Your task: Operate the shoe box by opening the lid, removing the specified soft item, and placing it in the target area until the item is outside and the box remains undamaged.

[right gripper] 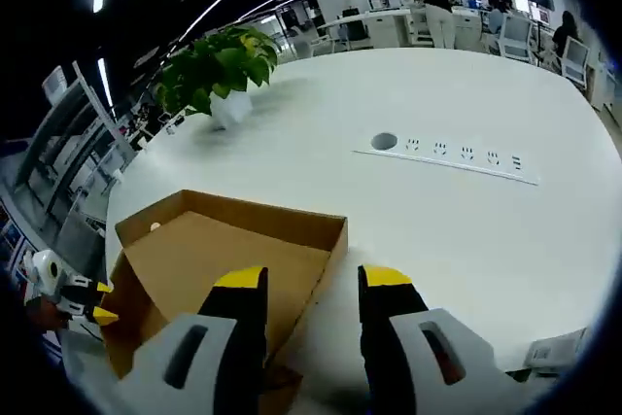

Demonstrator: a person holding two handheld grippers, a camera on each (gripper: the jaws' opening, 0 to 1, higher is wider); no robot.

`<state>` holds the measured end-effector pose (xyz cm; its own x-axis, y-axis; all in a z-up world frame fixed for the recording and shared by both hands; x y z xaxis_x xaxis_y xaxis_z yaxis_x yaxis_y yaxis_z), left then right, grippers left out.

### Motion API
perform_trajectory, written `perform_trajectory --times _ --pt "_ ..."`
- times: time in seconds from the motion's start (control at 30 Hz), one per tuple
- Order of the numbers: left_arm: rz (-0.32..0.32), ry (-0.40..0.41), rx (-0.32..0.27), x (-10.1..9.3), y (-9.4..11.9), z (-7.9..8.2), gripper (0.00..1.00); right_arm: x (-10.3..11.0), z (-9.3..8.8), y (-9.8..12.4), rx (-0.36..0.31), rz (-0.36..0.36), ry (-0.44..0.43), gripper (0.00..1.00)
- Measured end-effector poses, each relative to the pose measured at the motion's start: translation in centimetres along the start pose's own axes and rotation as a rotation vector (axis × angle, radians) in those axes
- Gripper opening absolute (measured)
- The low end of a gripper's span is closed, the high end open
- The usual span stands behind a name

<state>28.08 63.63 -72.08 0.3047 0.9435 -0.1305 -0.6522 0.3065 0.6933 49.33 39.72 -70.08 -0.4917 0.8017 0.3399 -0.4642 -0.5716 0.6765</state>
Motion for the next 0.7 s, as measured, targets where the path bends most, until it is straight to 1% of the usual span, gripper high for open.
perform_trajectory --times 0.1,0.17,0.27,0.37,0.43,0.53,0.6,0.7 --pt "0.003 0.002 -0.001 0.0 0.0 0.0 0.24 0.1 -0.4 -0.5 0.012 -0.018 -0.006 0.33" --pt "0.008 0.002 -0.001 0.0 0.0 -0.1 0.24 0.2 -0.4 -0.7 0.004 -0.024 -0.022 0.32" --pt "0.012 0.004 -0.003 0.0 0.0 -0.1 0.24 -1.1 0.5 -2.4 0.003 -0.024 -0.041 0.28" --pt "0.016 0.004 -0.002 0.0 0.0 -0.1 0.24 -2.3 0.6 -3.4 0.022 -0.049 -0.031 0.23" --pt "0.017 0.003 0.0 0.0 0.0 -0.1 0.24 -2.7 0.5 -3.5 0.033 -0.059 -0.028 0.18" --pt "0.017 0.003 0.001 -0.1 0.0 -0.1 0.24 -2.8 0.7 -3.8 0.029 -0.071 -0.021 0.09" --pt "0.021 -0.004 0.004 -0.2 -0.1 -0.2 0.24 -3.1 0.9 -3.8 0.026 -0.103 -0.001 0.06" --pt "0.025 -0.004 0.006 -0.2 0.0 -0.2 0.23 -3.4 1.1 -3.7 0.024 -0.116 -0.002 0.04"
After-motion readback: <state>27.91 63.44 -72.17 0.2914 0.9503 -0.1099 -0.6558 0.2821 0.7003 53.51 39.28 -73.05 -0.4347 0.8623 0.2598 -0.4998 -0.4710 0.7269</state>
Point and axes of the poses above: the point that each gripper's makers call its tool centre point, and the gripper's own axes: y roughly backward along the fingers, x roughly to its left, z roughly out of its top, the point moved 1 cm from there along y, roughly backward along the fingers, and after that the axes turned 1 degree about -y, right-handed, at the moved point
